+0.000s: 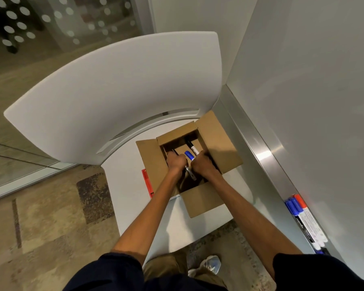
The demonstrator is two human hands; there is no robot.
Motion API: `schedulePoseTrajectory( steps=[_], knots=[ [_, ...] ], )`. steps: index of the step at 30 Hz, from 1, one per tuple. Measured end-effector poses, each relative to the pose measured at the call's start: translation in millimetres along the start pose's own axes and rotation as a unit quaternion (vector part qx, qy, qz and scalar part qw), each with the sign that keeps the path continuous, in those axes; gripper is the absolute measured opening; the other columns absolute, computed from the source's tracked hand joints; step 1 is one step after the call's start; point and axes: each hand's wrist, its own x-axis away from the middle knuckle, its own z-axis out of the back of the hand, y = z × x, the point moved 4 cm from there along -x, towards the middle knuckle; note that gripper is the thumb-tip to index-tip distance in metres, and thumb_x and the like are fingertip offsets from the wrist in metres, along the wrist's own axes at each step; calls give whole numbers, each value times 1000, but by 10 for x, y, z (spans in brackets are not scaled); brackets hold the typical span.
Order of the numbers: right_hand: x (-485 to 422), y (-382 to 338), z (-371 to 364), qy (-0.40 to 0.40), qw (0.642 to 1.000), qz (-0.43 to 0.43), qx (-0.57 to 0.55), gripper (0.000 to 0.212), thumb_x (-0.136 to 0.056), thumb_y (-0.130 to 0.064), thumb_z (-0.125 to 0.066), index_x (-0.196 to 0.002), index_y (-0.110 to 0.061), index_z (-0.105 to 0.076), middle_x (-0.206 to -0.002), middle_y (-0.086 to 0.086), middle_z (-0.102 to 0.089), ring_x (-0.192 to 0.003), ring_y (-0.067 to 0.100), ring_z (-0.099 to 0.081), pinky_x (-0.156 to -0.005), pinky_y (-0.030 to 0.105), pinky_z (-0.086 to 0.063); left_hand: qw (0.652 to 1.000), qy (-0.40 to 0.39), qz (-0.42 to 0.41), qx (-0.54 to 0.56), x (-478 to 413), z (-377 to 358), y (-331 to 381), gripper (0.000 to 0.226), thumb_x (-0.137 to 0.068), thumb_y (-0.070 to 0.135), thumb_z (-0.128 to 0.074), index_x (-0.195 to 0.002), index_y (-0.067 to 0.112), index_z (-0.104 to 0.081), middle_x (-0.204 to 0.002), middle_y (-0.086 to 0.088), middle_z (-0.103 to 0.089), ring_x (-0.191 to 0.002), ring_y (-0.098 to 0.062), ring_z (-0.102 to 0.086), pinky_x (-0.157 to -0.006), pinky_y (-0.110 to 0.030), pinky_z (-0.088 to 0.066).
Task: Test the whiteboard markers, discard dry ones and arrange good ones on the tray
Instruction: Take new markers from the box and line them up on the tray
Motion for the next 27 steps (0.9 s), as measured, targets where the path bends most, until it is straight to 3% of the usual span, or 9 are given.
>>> schedulePoseTrajectory(
  steps=[3, 8, 14, 16, 18, 21, 23, 25, 27],
  knots=[
    [-29, 99, -92, -29, 998, -28, 41, 60, -97, -20, -54, -145, -1, -24, -138, 19, -48, -126, 35, -49, -103, 45, -44, 999, 7, -21, 31, 78, 57, 36, 32, -96, 1, -47, -128, 0, -42, -107, -13, -54, -85, -17, -55, -56, -22, -41],
    [14, 68, -98, 22, 993, -3, 112, 43, -94, -16, -60, -131, -2, -45, -127, 19, -58, -117, 35, -58, -97, 44, -50, 996, -7, -30, 84, 184, 82, 13, 41, -96, -1, -48, -137, -2, -39, -110, -20, -58, -70, -11, -57, -48, -18, -46],
    [139, -105, 55, -14, 996, 35, 79, 40, -101, -26, -49, -130, 2, -51, -129, 21, -56, -115, 32, -57, -92, 37, -47, 991, -16, -36, 126, 243, 144, 38, 23, -98, 4, -48, -121, -1, -45, -99, -17, -61, -81, -20, -63, -57, -23, -50],
    [216, -155, 141, -10, 996, 61, 65, 39, -102, -29, -48, -127, 1, -53, -123, 19, -60, -112, 32, -59, -90, 37, -47, 988, -23, -40, 145, 315, 152, 65, 6, -99, 4, -47, -104, 7, -49, -92, -15, -60, -76, -19, -61, -61, -27, -51],
    [298, -171, 214, -26, 997, 71, 30, 37, -103, -30, -46, -124, -1, -55, -111, 17, -62, -104, 31, -62, -85, 36, -49, 988, -35, -43, 145, 356, 139, 77, 15, -99, 4, -48, -88, 13, -51, -92, -19, -60, -79, -25, -60, -70, -34, -49],
    [395, -95, 276, -55, 994, 83, -39, 35, -104, -32, -45, -122, -4, -55, -103, 13, -65, -84, 23, -63, -71, 32, -50, 984, -89, -45, 149, 474, 79, 120, 15, -99, 6, -47, -103, -2, -59, -88, -16, -62, -77, -22, -61, -66, -29, -50],
    [479, 16, 315, -61, 990, 84, -92, 37, -104, -33, -45, -123, -3, -54, -104, 15, -67, -84, 24, -66, -77, 35, -56, 977, -118, -24, 175, 599, 5, 174, 21, -100, 7, -42, -105, -4, -59, -82, -11, -61, -68, -16, -57, -59, -25, -47],
    [591, 156, 388, -36, 988, 86, -122, 39, -103, -36, -45, -125, -5, -55, -107, 16, -68, -92, 27, -68, -89, 44, -56, 971, -134, -9, 195, 773, -91, 255, 20, -100, 6, -40, -91, 2, -58, -76, -8, -58, -64, -14, -54, -58, -25, -45],
    [734, 319, 488, 2, 987, 89, -135, 37, -104, -34, -43, -124, -7, -56, -106, 13, -68, -93, 26, -66, -86, 41, -54, 966, -161, -1, 203, 959, -239, 293, 19, -101, 7, -43, -87, 6, -56, -76, -8, -60, -65, -15, -57, -60, -27, -48]
  ],
)
